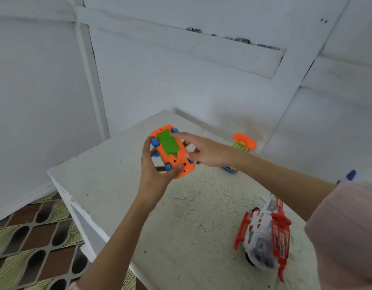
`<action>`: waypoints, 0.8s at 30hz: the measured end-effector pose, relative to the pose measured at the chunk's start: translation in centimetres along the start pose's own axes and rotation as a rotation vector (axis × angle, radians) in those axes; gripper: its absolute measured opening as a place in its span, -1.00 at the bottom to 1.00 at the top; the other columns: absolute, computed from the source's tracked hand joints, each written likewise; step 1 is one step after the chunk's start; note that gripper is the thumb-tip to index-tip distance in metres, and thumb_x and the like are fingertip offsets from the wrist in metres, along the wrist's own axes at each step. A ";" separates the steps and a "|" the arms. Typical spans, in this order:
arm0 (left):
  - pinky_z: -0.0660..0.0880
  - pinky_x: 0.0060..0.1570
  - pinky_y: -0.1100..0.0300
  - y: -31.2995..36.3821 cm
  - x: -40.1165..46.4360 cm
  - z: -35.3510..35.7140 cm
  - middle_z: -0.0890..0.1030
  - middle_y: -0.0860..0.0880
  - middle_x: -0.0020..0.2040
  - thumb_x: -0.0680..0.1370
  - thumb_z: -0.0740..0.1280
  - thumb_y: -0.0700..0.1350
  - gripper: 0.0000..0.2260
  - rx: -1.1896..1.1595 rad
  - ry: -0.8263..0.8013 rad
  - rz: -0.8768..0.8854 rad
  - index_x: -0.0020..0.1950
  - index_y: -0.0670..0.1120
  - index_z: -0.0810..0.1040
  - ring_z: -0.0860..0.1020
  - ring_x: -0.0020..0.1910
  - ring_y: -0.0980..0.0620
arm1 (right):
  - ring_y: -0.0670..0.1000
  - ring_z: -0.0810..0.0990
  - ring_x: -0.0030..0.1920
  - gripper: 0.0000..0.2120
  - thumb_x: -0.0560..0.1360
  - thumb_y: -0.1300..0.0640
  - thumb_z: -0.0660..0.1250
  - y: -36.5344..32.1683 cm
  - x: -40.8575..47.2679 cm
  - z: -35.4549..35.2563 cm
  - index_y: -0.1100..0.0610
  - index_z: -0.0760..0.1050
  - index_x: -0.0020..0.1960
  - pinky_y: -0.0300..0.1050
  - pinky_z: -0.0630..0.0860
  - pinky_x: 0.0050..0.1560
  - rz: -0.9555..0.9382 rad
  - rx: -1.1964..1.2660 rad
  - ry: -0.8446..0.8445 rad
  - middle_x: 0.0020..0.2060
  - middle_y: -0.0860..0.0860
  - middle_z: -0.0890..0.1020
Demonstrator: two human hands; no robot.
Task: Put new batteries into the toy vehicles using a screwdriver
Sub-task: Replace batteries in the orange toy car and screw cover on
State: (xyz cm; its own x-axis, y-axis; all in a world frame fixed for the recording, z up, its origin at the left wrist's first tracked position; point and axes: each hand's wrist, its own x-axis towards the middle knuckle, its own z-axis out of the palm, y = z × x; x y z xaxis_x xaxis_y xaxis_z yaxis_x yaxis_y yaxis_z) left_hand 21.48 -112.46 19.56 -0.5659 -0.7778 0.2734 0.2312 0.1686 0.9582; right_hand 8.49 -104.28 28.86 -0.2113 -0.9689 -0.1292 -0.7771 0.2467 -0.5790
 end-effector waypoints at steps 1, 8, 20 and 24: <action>0.54 -0.26 0.37 1.0 0.0 0.2 0.39 0.12 0.23 0.37 0.52 -0.28 -0.18 -0.016 -0.010 0.025 0.26 0.40 0.13 0.47 0.26 -0.17 | -0.10 0.36 0.01 -0.49 0.59 0.22 0.15 -0.4 -0.7 -0.6 -0.04 0.08 0.48 -0.29 0.37 -0.07 -0.035 0.004 0.057 0.32 0.04 0.32; 0.54 -0.23 0.35 6.5 -1.6 3.3 0.35 0.26 0.22 0.37 0.52 -0.27 -0.14 -0.032 -0.195 0.143 0.44 0.25 0.11 0.58 0.01 0.16 | -0.09 0.48 0.12 -0.45 0.55 0.31 0.20 -2.0 -6.7 -4.3 -0.04 0.11 0.43 -0.22 0.50 -0.02 -0.194 0.047 0.259 0.31 0.02 0.32; 0.59 -0.08 0.18 11.3 -9.1 14.8 0.38 0.20 0.29 0.35 0.53 -0.28 -0.17 -0.138 -0.574 0.244 0.40 0.28 0.21 0.57 0.08 0.08 | 0.06 0.64 -0.03 -0.55 0.57 0.27 0.17 0.6 -24.4 -7.9 -0.13 0.17 0.33 -0.08 0.62 -0.15 0.012 0.208 0.509 0.28 0.00 0.36; 0.59 -0.06 0.23 11.9 -13.4 19.9 0.40 -0.07 0.32 0.38 0.53 -0.22 -0.18 -0.188 -0.689 0.162 0.43 0.27 0.17 0.56 0.14 0.03 | 0.06 0.66 -0.13 -0.62 0.59 0.25 0.13 1.8 -32.0 -7.8 -0.13 0.21 0.28 -0.13 0.61 -0.23 0.160 0.246 0.645 0.18 0.01 0.42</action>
State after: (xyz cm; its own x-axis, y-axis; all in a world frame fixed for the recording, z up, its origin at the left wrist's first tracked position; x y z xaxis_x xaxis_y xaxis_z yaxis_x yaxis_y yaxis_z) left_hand 16.07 -87.95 29.02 -0.8681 -0.1845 0.4607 0.4510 0.0943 0.8875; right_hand 9.25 -72.69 38.19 -0.6800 -0.6959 0.2310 -0.5666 0.2987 -0.7679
